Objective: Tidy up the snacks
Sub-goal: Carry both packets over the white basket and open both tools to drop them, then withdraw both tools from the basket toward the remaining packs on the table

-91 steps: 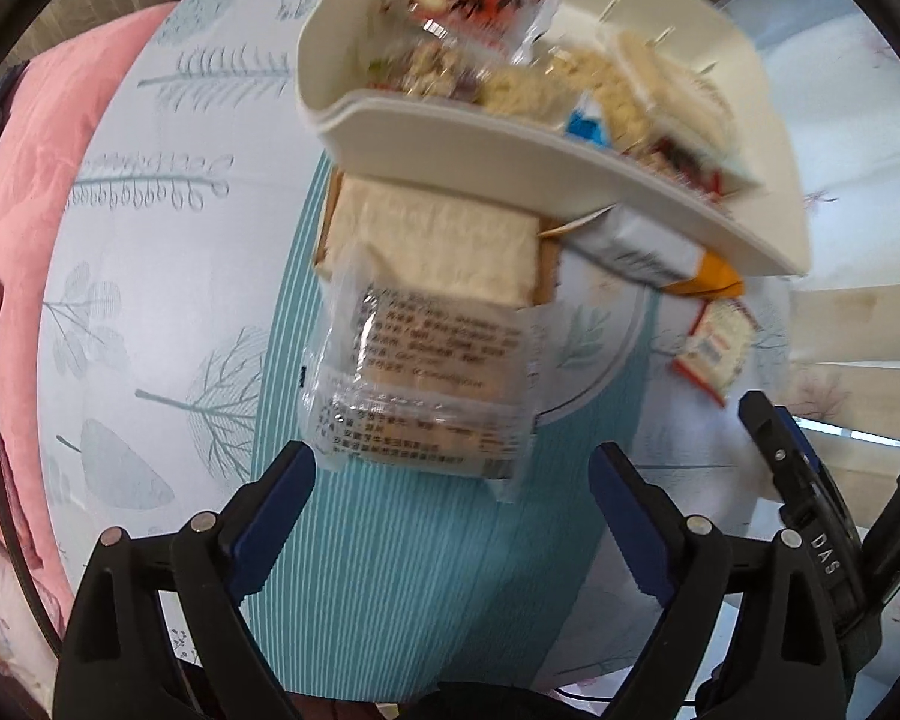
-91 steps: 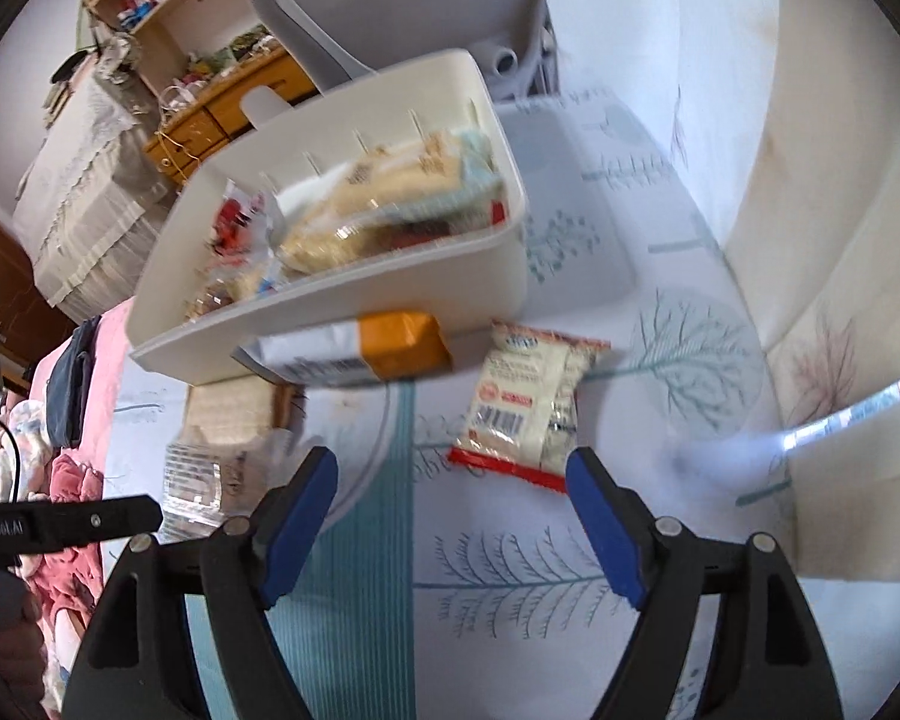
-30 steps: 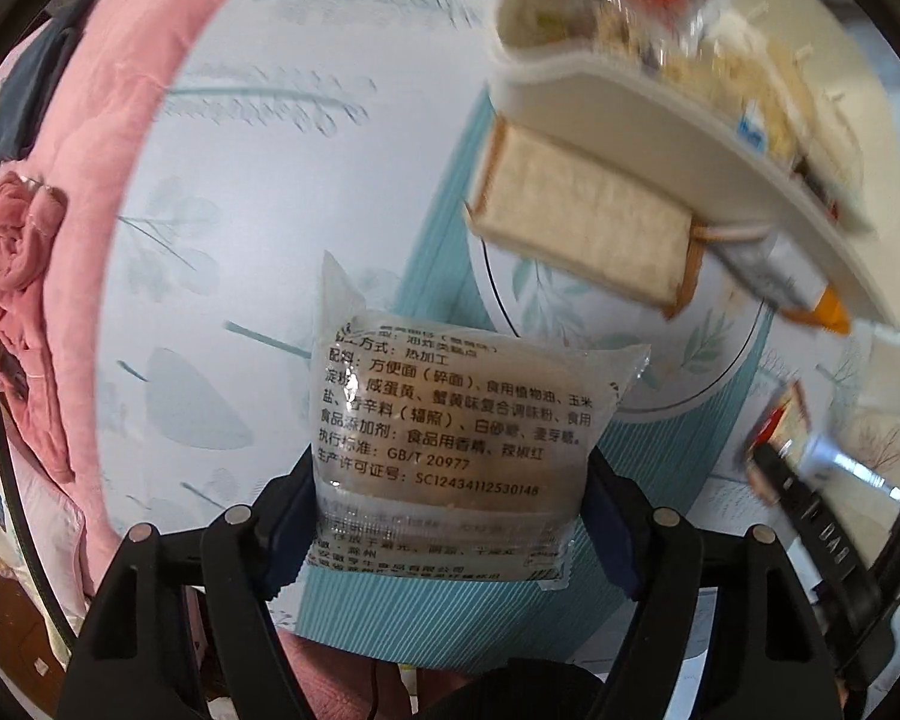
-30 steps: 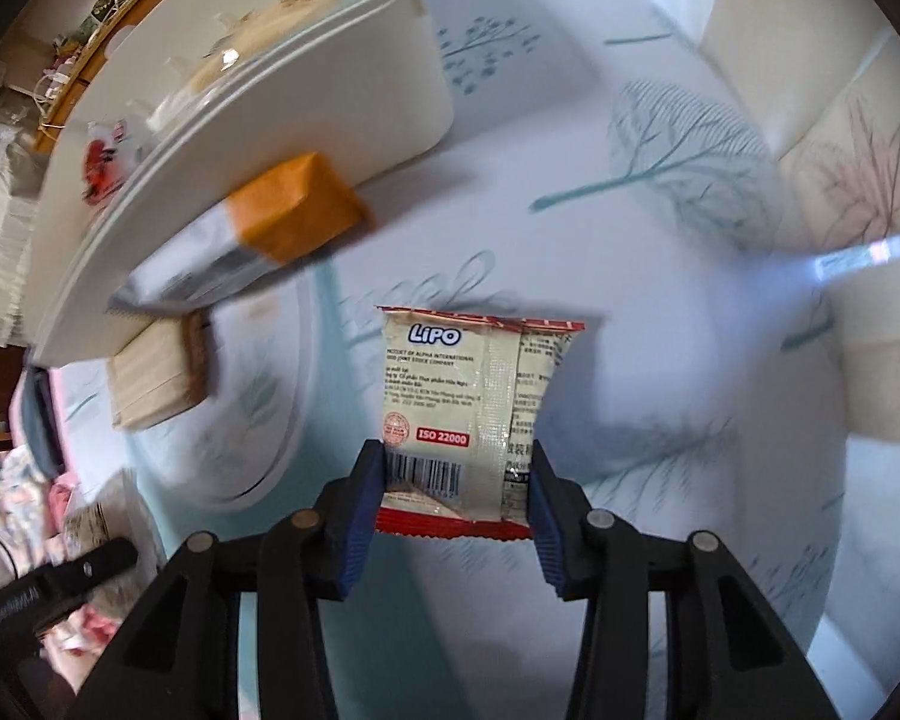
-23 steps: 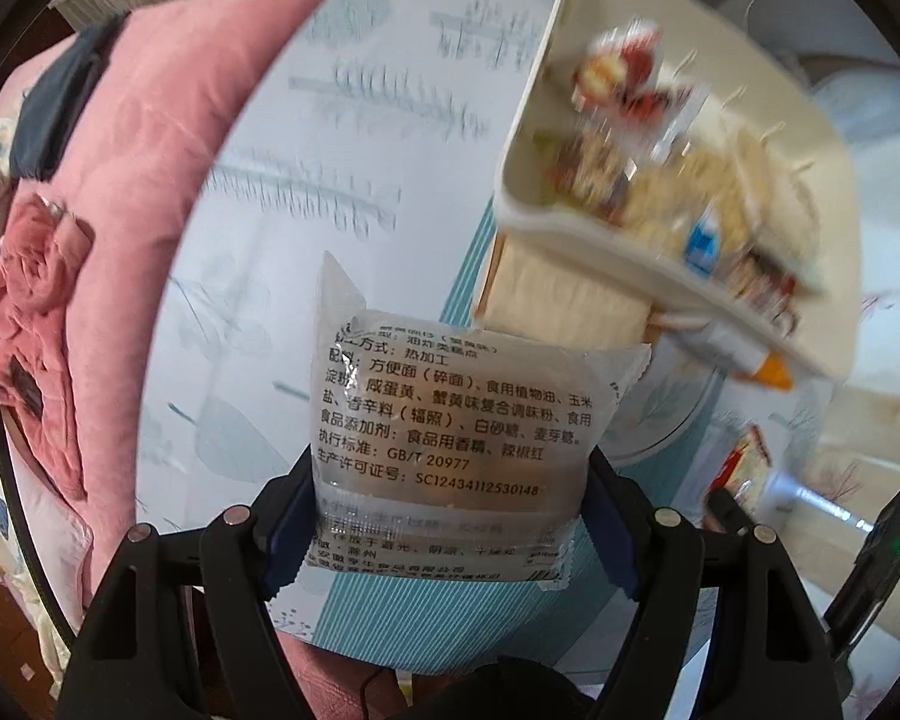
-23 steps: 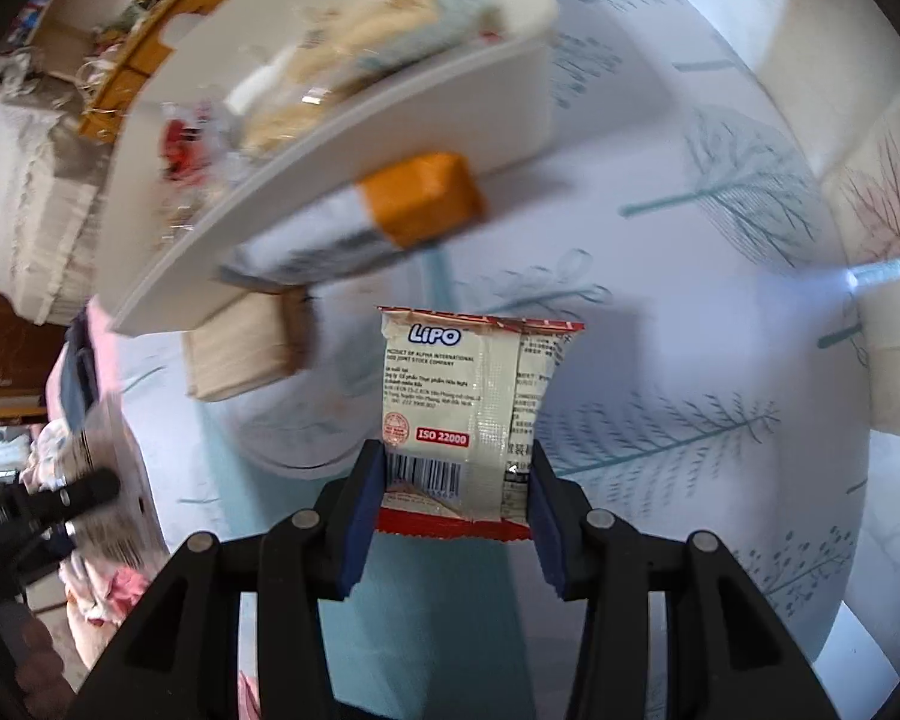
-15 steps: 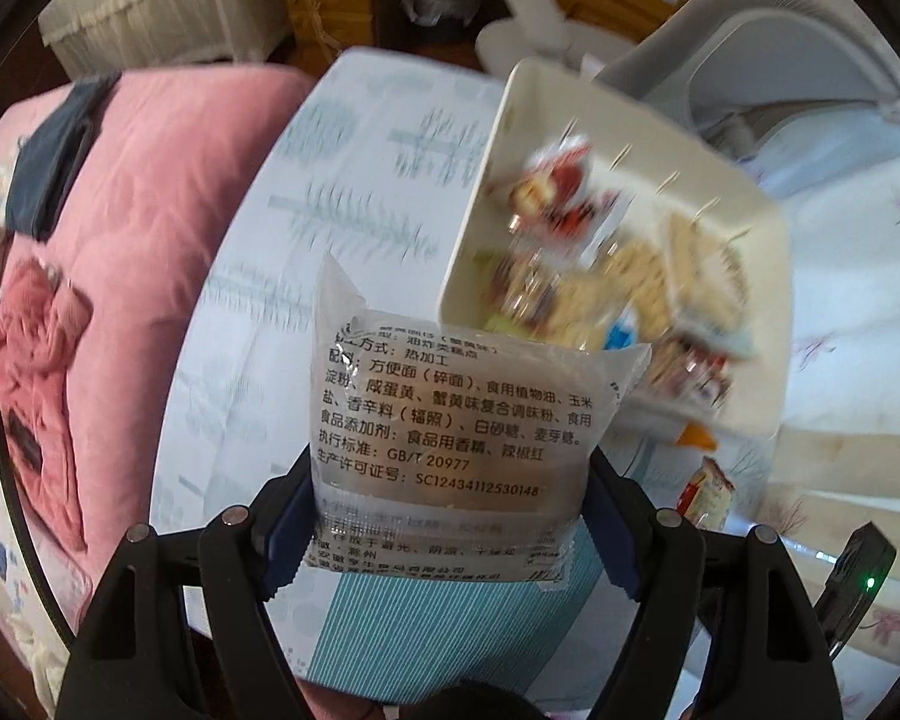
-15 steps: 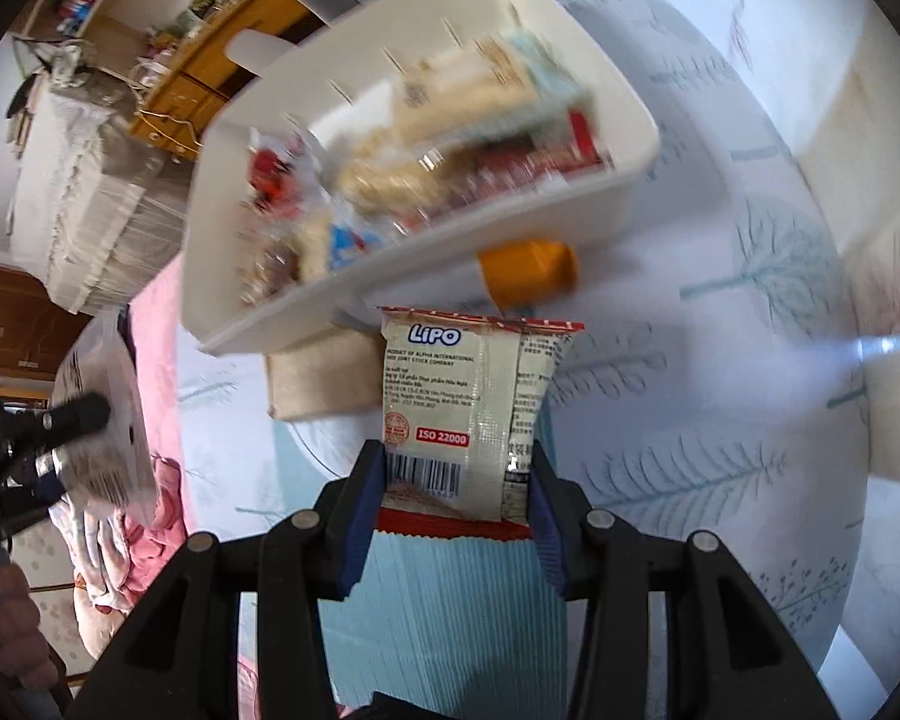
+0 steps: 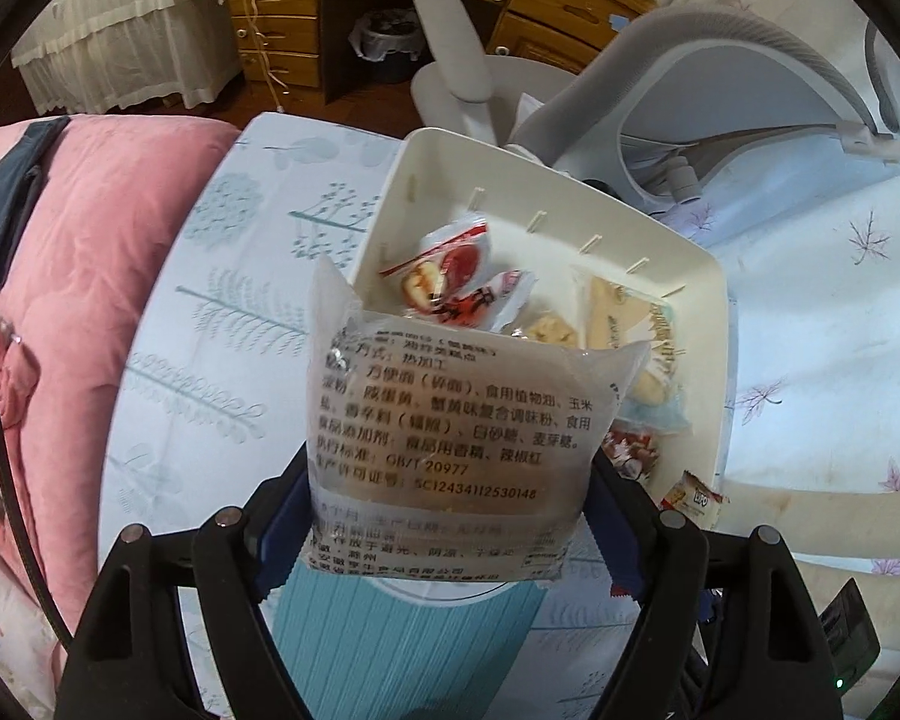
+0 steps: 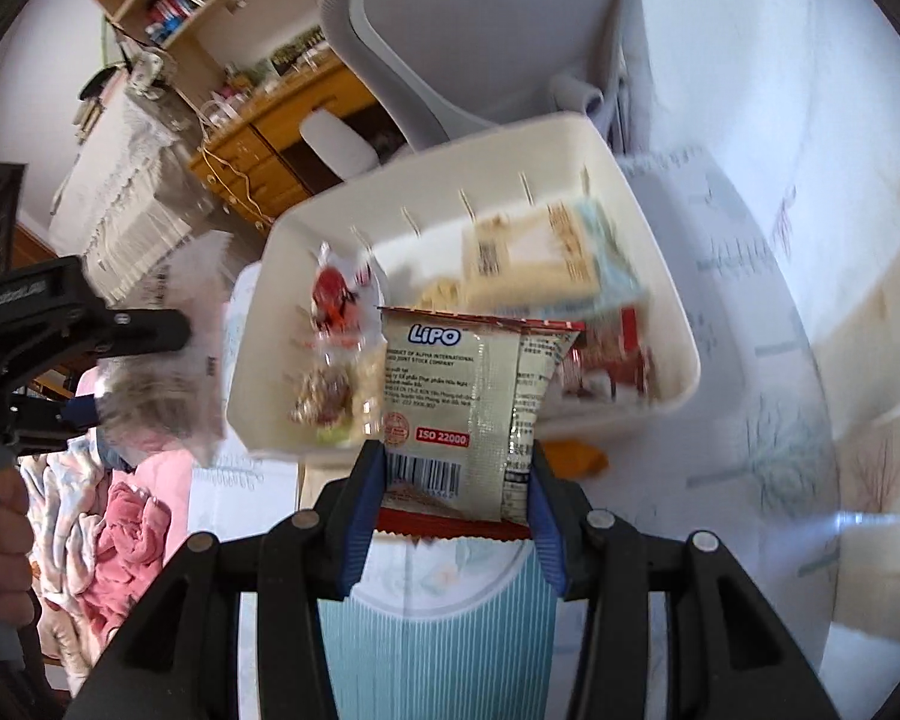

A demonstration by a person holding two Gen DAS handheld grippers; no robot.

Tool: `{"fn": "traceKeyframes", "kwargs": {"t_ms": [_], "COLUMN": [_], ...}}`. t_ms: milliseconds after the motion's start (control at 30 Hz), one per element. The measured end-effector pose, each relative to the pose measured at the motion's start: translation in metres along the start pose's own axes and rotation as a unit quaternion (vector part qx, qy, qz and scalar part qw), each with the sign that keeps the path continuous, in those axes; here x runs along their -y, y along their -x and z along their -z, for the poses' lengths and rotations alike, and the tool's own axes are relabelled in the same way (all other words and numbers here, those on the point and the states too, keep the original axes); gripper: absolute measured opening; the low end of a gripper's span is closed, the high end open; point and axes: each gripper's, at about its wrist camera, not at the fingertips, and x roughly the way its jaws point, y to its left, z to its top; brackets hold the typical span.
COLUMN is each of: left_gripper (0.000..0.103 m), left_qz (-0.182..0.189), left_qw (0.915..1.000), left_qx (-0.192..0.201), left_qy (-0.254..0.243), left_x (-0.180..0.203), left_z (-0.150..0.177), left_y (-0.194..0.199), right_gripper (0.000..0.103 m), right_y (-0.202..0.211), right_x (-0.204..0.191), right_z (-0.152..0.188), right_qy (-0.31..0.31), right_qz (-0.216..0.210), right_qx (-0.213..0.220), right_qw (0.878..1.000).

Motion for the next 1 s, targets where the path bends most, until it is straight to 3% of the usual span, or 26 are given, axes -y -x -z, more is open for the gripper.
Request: {"fn": "traceKeyframes", "kwargs": {"t_ms": [233,333,433,467,567,1000], "left_gripper": [0.087,0.094,0.101,0.101,0.101,0.101], "left_qz": [0.024,0.064,0.087,0.085,0.077,0.087], "left_qw": [0.9996,0.9973,0.9945,0.9946,0.9950,0.9951], "left_qx": [0.007,0.035,0.057,0.060,0.062,0.044], "left_qy": [-0.014,-0.008,-0.003,-0.004,-0.015,-0.015], "left_x": [0.014,0.015,0.015,0.015,0.015,-0.014], "left_z": [-0.005,-0.007,-0.006,-0.006,0.002,0.060], "left_y": [-0.015,-0.010,-0.001,0.001,0.005,0.026], "right_gripper": [0.047,0.049,0.060,0.069,0.081,0.081], "right_y": [0.001,0.000,0.000,0.001,0.007,0.028], "right_x": [0.015,0.023,0.028,0.029,0.033,0.031], "right_z": [-0.011,-0.015,-0.015,-0.015,-0.012,0.019], "right_qy": [0.009,0.010,0.012,0.012,0.003,-0.003], "right_qz": [0.012,0.014,0.005,0.002,-0.001,0.003], "right_qx": [0.068,0.083,0.083,0.087,0.099,0.087], "right_qw": [0.998,0.996,0.996,0.996,0.995,0.996]}}
